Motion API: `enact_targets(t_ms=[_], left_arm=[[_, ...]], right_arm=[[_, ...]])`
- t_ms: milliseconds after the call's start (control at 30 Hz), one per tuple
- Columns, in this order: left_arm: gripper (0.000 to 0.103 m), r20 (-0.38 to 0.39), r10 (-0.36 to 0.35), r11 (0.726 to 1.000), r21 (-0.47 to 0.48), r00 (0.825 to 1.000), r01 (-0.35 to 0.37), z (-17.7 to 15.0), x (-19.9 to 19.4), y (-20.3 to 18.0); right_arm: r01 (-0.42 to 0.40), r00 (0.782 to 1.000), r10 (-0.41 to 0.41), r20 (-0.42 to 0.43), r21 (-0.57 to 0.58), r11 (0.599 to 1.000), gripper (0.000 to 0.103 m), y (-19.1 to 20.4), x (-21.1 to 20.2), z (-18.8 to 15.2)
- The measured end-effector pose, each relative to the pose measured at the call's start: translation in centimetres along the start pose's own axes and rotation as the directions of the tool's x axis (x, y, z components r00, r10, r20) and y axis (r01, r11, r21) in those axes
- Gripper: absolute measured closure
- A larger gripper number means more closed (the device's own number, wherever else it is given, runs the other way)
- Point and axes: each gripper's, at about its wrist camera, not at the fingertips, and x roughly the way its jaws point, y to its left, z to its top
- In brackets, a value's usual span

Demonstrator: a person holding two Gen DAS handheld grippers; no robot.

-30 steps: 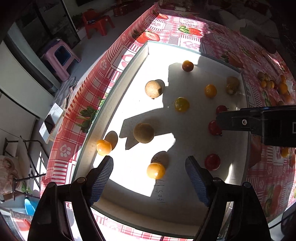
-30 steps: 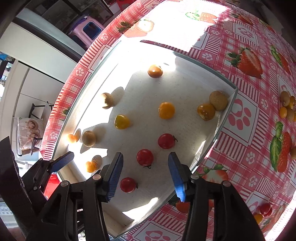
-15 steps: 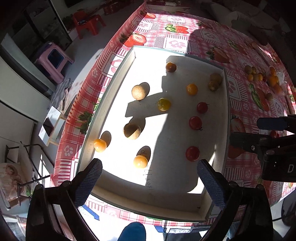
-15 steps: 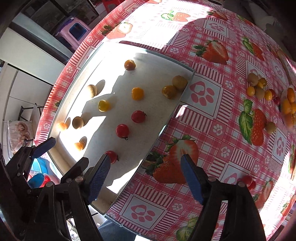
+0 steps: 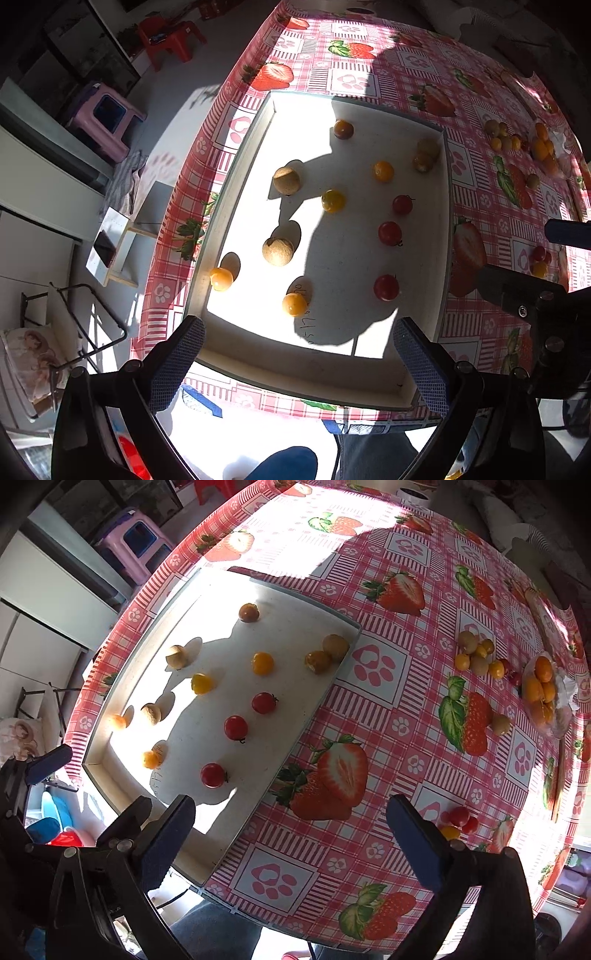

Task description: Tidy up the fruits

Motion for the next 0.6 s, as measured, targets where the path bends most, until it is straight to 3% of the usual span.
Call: enact_targets(t_ms=[167,333,600], left_arm=[[0.000,-0.043,-0.032,0.999,0.015,0.999,0.032,-0.1,0.0,0.1],[0.000,-0.002,0.009,0.999,0.053,1.000,-0.009,-0.4,-0.9,-0.1],[0.000,0.005,0.012,0.996,0.093,1.000,-0.012,-0.3,-2.0,-0.6]], right_arm=[[0.005,1.000,-0.005,0.000,0.004,1.000,0.000,0.3,-0.9,-0.1],[-0.009,1.000,0.009,-0.006,-0.002,1.000,0.000,0.5,-1.6,-0.2],[0.011,1.000,-0.011,0.000,-0.013,1.000,0.000,0.4,-2.6,-0.5]])
